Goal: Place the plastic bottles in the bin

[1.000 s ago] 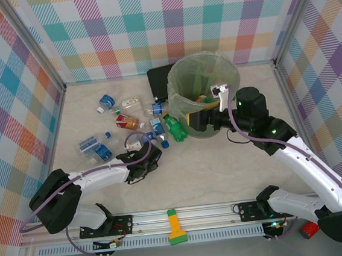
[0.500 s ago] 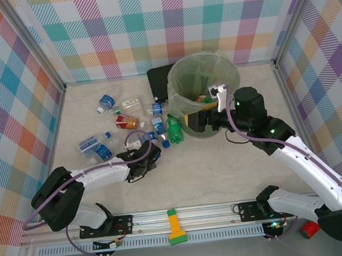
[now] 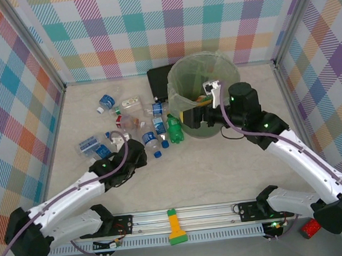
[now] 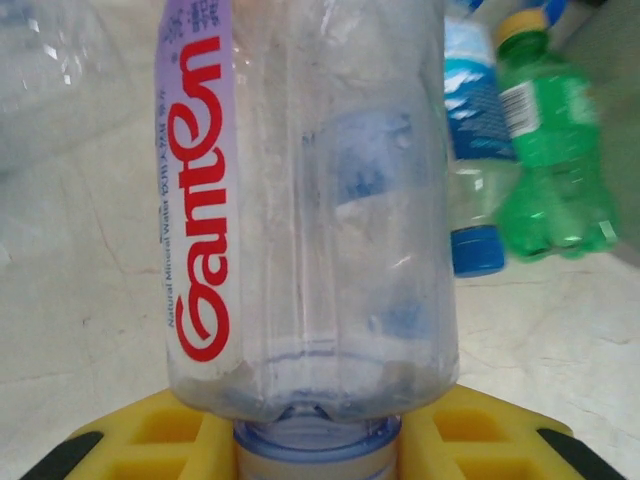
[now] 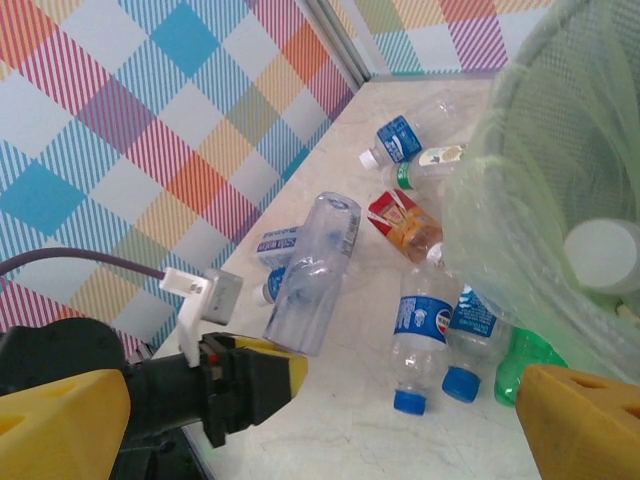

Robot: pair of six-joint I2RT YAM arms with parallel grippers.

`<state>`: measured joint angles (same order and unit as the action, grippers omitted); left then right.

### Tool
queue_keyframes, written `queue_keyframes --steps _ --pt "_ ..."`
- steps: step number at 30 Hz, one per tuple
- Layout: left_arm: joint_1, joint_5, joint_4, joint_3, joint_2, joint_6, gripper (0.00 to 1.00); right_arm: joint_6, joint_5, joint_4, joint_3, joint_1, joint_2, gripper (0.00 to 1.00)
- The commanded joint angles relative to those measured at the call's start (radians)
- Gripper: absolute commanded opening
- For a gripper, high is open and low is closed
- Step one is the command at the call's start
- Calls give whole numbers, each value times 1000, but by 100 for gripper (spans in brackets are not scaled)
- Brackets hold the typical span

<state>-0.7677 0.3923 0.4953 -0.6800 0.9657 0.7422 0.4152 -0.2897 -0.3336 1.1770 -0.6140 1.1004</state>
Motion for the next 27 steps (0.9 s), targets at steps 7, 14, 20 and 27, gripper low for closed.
queue_keyframes --steps 7,14,20,27 --pt "-9 -144 -35 -102 -118 -304 31 -4 -99 0 134 -10 90 100" --pt "-78 -174 -53 -198 -89 -418 30 52 -255 -2 249 -22 223 85" --pt "-115 -222 -81 -247 -94 -443 30 60 -270 -61 365 -68 343 82" --pt "-172 -205 -48 -294 -103 -469 30 80 -224 -121 454 -85 443 84"
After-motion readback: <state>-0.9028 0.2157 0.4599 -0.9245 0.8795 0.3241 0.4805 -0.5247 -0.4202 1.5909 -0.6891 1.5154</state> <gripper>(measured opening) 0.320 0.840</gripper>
